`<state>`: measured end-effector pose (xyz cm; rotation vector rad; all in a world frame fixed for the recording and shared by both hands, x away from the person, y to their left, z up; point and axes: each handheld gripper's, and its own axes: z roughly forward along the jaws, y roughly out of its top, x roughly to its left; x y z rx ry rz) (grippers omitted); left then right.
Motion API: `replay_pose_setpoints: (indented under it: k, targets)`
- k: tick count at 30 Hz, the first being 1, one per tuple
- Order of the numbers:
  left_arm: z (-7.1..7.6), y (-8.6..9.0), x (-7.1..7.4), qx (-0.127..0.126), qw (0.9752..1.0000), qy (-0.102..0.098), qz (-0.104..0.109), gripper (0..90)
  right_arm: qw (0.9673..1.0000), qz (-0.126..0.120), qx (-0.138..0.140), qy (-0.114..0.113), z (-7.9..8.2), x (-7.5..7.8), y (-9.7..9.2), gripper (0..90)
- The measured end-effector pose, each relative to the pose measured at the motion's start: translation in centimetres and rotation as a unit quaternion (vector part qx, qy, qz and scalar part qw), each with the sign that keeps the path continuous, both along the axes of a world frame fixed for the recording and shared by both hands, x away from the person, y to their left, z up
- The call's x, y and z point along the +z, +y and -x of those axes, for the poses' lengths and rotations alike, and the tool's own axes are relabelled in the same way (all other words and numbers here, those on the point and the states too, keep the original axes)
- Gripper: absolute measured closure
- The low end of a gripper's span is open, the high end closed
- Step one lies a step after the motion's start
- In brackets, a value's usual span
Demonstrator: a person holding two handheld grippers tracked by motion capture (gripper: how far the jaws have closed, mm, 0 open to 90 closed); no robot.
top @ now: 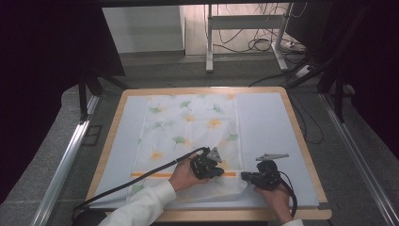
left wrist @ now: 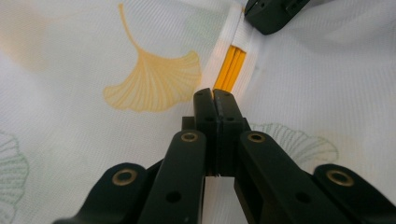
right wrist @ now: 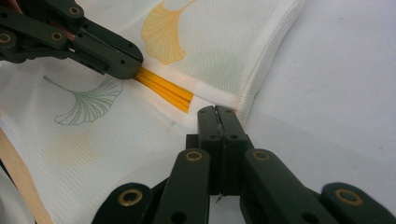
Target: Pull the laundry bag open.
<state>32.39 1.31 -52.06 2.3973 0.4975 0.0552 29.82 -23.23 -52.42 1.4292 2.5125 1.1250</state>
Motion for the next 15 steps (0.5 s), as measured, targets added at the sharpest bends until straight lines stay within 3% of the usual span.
replay_pose_setpoints:
  k: [15]
  targets:
    - [0.4,1.5,-0.1,0.008,1.0000,-0.001,-0.001,90.0,1.0000,-0.002,-0.001,0.000,0.0,0.0,0.0,89.9]
